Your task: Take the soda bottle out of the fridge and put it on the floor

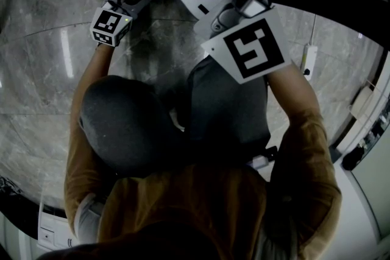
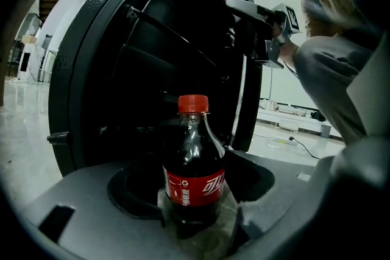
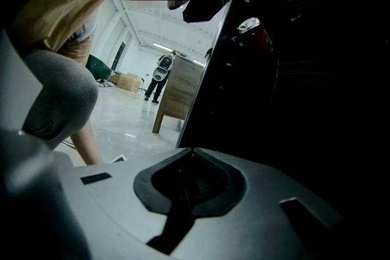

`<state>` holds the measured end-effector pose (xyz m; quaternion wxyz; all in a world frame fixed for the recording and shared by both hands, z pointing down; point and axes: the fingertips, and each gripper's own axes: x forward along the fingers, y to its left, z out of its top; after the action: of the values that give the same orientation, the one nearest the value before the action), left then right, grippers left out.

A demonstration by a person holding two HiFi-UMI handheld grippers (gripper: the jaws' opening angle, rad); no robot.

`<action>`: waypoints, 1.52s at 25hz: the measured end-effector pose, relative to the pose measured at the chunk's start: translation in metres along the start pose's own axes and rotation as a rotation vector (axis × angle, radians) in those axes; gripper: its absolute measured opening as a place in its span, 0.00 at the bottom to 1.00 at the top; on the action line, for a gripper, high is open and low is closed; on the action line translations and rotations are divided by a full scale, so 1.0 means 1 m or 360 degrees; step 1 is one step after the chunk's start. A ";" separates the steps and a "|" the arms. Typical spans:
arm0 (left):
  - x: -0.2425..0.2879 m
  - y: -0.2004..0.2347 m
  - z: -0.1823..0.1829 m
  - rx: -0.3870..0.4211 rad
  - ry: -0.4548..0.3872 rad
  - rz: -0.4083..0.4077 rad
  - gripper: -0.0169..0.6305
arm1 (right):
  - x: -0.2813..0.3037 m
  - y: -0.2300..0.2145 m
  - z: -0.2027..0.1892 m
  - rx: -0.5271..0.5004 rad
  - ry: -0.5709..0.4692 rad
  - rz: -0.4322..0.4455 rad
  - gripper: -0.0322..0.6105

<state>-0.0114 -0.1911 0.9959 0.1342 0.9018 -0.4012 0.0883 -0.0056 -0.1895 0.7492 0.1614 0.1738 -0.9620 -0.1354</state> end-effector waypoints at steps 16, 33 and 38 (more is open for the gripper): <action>-0.006 -0.023 -0.013 0.0160 0.0103 -0.0101 0.50 | -0.002 0.007 0.010 -0.0054 0.0018 0.0000 0.05; -0.011 -0.025 0.017 0.0166 0.0049 -0.0038 0.56 | -0.005 0.013 0.030 -0.0039 -0.0081 -0.0017 0.05; -0.018 -0.028 0.030 0.0169 0.0030 -0.0044 0.56 | 0.002 0.012 0.032 -0.0024 -0.0102 -0.0011 0.05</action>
<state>-0.0011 -0.1700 0.9580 0.0910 0.9122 -0.3822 0.1162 -0.0224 -0.1731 0.7238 0.1314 0.1716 -0.9649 -0.1489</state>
